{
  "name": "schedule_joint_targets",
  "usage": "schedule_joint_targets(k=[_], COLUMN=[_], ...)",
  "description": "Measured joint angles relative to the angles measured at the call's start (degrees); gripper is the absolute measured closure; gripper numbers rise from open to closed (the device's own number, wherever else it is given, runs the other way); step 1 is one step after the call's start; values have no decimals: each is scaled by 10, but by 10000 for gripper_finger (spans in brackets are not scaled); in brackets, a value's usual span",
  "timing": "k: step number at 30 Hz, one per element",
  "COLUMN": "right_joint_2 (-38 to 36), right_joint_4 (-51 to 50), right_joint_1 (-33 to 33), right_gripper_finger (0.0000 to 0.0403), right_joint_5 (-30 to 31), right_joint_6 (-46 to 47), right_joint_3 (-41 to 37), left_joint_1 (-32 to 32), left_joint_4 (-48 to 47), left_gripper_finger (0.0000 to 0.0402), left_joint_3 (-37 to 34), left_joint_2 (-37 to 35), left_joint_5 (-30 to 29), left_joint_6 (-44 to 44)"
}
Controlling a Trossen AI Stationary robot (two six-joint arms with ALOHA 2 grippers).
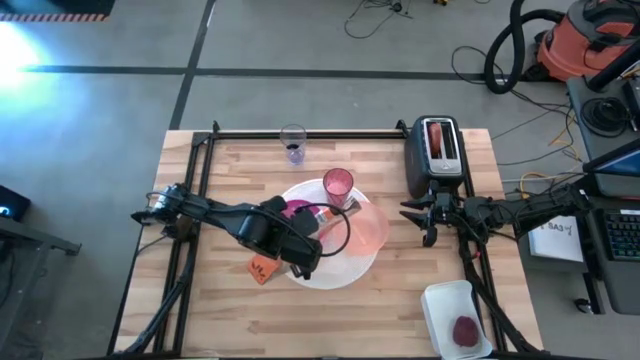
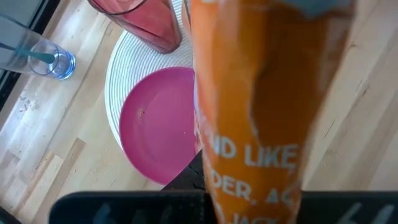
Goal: Arrange a breakfast setting
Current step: Pour the cereal from the cereal box into the orange bowl
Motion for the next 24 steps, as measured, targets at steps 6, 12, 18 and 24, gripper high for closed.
schedule_joint_targets(k=[6,12,18,24], right_joint_2=[0,0,0,0], right_joint_4=[0,0,0,0], right_joint_1=[0,0,0,0], right_gripper_finger=[284,284,284,284], right_joint_5=[0,0,0,0], right_joint_6=[0,0,0,0], right_joint_3=[0,0,0,0], left_joint_1=[0,0,3,23], left_joint_4=[0,0,0,1], left_gripper_finger=[402,402,402,402], left_joint_3=[0,9,45,63], left_joint_2=[0,-1,-3,-3], left_joint_5=[0,20,53,156], left_joint_6=[-7,0,27,-10])
